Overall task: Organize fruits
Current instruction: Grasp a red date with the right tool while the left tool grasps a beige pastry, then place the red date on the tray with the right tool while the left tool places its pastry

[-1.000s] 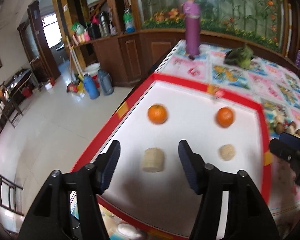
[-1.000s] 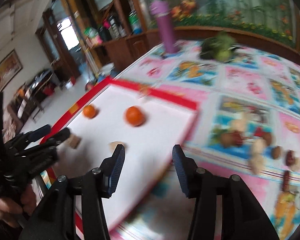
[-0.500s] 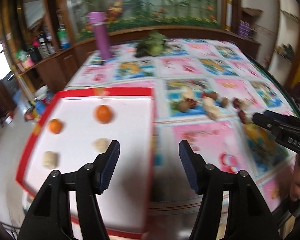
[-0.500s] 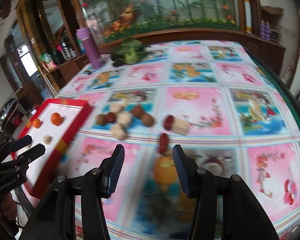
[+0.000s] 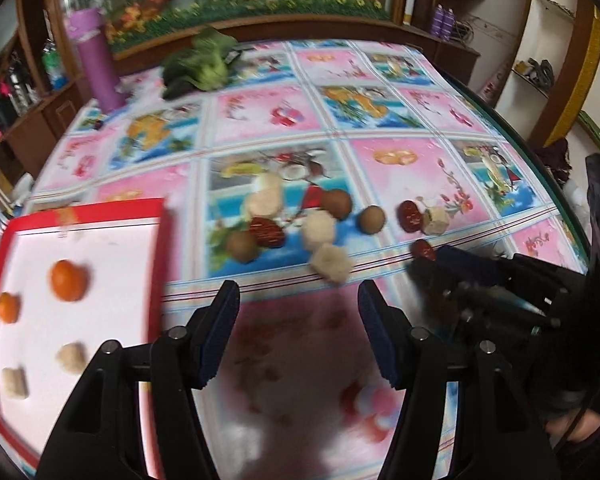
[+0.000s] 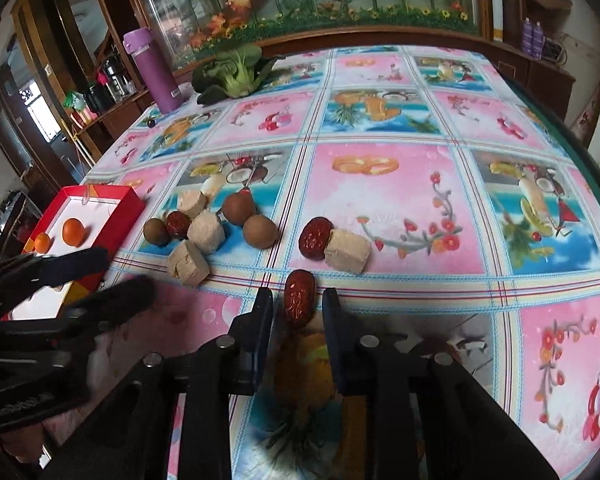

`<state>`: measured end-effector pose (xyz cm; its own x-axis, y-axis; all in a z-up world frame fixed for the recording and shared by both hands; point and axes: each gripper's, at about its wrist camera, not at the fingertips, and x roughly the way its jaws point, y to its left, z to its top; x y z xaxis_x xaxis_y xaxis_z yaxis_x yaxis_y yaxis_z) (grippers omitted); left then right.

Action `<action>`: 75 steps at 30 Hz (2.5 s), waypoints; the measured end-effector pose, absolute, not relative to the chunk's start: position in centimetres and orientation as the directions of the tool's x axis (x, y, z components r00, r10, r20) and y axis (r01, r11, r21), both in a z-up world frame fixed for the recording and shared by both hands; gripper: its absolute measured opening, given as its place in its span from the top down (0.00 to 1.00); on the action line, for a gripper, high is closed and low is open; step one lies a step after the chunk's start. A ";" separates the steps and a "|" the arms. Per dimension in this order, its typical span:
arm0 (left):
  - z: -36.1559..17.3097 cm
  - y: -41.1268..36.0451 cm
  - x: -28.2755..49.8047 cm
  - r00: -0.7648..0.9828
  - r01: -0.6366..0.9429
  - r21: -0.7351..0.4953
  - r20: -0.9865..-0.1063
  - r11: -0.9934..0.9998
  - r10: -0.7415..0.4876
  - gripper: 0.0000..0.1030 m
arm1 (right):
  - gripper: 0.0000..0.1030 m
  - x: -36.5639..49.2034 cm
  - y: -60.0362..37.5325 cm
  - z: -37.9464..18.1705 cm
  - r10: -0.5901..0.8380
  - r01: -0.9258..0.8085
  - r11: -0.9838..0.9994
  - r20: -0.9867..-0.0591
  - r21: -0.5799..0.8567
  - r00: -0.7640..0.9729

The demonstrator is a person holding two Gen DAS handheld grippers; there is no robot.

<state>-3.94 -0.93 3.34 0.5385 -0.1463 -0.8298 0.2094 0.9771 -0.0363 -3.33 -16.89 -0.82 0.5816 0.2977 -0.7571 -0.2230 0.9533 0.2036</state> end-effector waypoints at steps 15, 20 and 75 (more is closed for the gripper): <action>1.2 -2.9 -0.3 0.499 0.204 -0.085 -0.848 0.975 -0.179 0.56 | 0.86 -3.1 -17.6 -0.9 0.283 -0.199 0.959 -0.747 0.203 0.602; 0.8 -3.0 -0.8 0.511 0.228 -0.049 -0.844 0.972 -0.162 0.71 | 0.86 -3.1 -17.9 -0.8 0.268 -0.180 0.963 -0.742 0.199 0.614; 4.2 25.6 -9.3 0.623 -0.242 -0.073 -0.777 0.968 0.097 0.71 | 0.86 -5.3 9.6 2.3 0.615 -0.659 0.708 -0.683 0.256 0.395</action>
